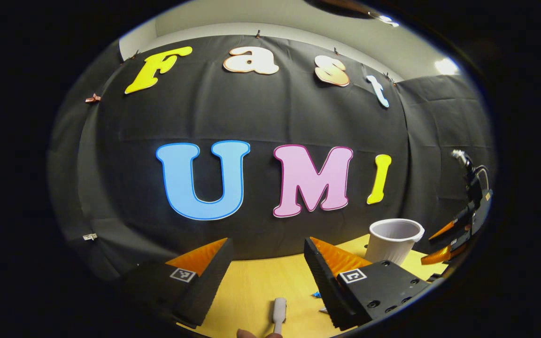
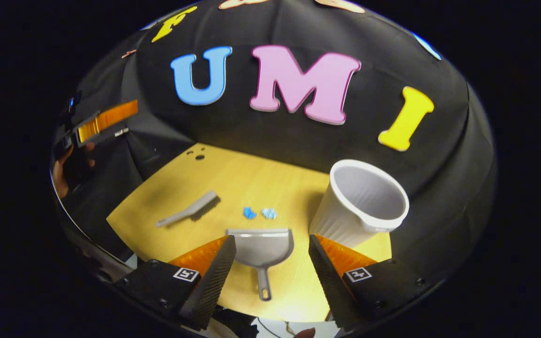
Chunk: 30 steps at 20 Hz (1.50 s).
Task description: Pick up the small broom and dustpan from the desktop, sweep the trash into the dustpan with the broom, and then empty the trash into the garbage bin.
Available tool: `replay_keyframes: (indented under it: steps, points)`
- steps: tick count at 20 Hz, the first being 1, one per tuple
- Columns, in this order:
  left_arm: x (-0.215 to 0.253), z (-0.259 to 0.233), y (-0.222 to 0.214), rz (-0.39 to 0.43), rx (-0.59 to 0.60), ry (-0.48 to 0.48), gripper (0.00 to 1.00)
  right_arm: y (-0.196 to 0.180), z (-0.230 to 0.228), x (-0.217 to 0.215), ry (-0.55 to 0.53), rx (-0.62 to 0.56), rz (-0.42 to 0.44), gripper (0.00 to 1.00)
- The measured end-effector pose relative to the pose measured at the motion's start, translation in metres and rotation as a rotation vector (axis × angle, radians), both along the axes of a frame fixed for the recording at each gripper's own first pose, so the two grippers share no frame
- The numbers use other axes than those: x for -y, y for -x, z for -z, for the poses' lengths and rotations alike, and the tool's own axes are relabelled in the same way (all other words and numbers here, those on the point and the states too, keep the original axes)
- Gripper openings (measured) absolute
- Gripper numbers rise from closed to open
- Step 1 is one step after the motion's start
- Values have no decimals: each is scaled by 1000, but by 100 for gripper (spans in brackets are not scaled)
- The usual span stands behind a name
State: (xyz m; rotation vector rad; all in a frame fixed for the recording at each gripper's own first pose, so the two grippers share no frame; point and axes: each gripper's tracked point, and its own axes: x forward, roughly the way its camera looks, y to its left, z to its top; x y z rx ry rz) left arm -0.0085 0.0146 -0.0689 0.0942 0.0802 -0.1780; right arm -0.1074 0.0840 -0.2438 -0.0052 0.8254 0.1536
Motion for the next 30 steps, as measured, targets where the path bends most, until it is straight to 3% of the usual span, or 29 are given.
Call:
replay_keyframes:
  steps: [6, 10, 18, 19, 20, 24, 26, 28, 30]
  points:
    - [-13, 20, 5, 23, -24, -17, 95, 40, 123, -16, -22, -365, -9, 94]
    - [-22, 32, 2, 8, -60, 27, 95, 46, 188, -17, 3, -512, -19, 93]
    - [-49, 54, -8, -96, -113, 70, 95, 37, 251, -25, 69, -667, -101, 89]
    - [-50, 56, -8, -103, -117, 74, 91, 35, 256, -26, 80, -675, -107, 89]
    - [-51, 56, -9, -108, -118, 76, 95, 34, 260, -25, 87, -682, -105, 89]
    - [-53, 63, -12, -119, -127, 69, 95, 28, 268, -32, 64, -715, -71, 86]
    - [-53, 66, -12, -124, -129, 67, 95, 25, 272, -31, 71, -721, -61, 76]
    - [-51, 70, -12, -122, -131, 68, 95, 25, 274, -32, 68, -736, -70, 40]
    - [-49, 79, -14, -117, -143, 54, 95, 22, 273, -31, 78, -704, -98, 36]
